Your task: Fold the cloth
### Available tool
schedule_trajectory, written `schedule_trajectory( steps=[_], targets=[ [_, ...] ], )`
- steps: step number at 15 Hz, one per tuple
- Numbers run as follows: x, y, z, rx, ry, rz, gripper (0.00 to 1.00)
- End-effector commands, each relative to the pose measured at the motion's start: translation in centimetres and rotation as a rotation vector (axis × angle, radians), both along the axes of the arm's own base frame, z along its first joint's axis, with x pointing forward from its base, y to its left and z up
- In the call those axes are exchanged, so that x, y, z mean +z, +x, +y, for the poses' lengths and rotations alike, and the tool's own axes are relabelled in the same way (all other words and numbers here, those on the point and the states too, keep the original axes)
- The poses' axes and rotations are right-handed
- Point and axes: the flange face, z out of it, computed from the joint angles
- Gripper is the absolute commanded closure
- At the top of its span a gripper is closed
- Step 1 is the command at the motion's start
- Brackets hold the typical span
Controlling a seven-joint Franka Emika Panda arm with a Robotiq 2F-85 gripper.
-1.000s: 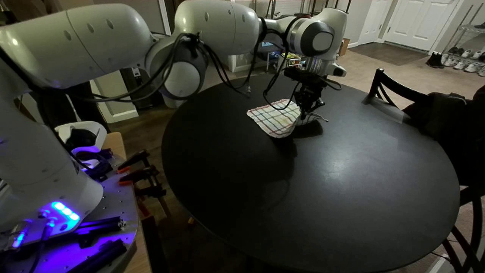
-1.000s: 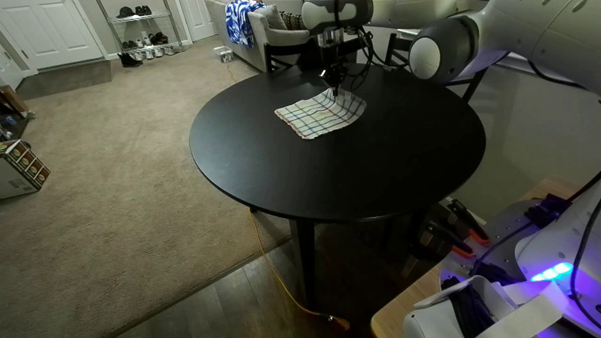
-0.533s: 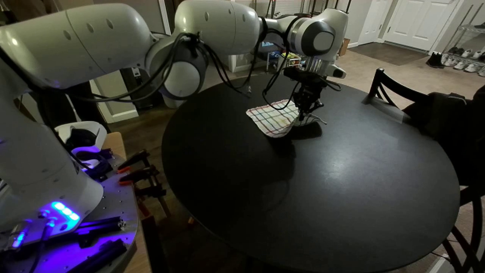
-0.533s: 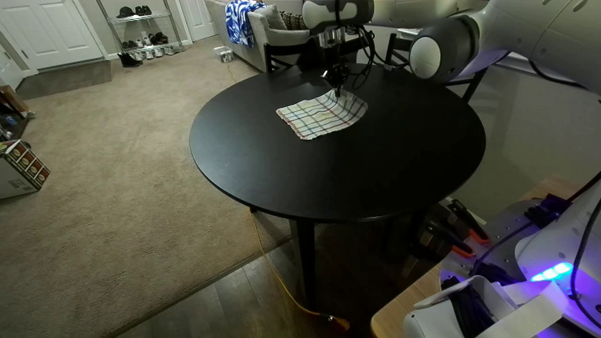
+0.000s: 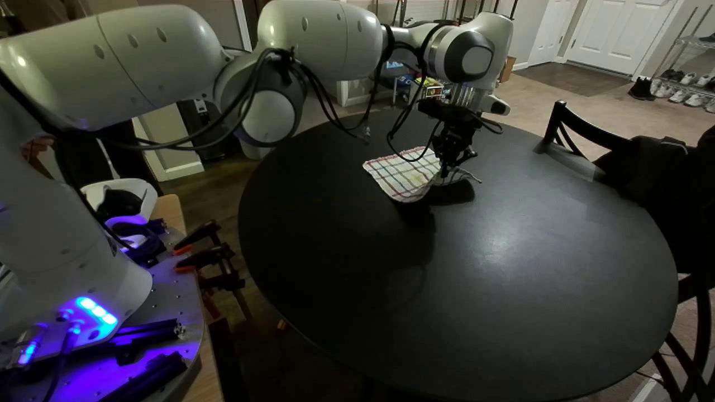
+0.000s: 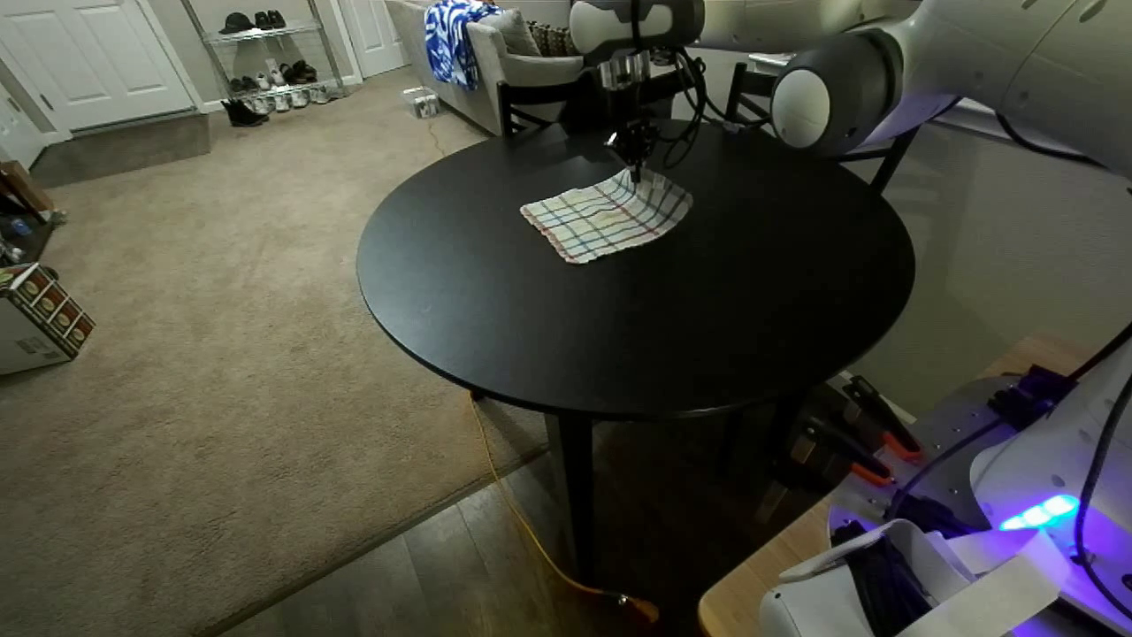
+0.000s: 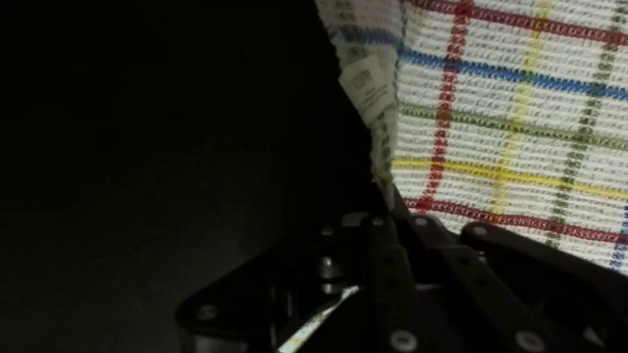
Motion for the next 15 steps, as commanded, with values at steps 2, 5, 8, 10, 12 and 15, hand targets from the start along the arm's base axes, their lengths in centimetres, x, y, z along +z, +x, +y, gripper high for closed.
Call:
schedule_trajectory(
  steps=[2,5,8,10,12,15],
  targets=[
    [0.2,0.3,0.2,0.006,-0.009,-0.023,0.99],
    [0.5,0.7,1.5,0.012,-0.033,-0.047,0.99],
    [0.7,1.1,3.7,0.035,-0.059,-0.071,0.99],
    [0.8,1.2,5.4,0.053,-0.068,-0.081,0.99],
    [0.9,1.2,7.3,0.072,-0.075,-0.086,0.99],
    [0.6,1.1,10.1,0.108,-0.077,-0.084,0.99]
  ],
)
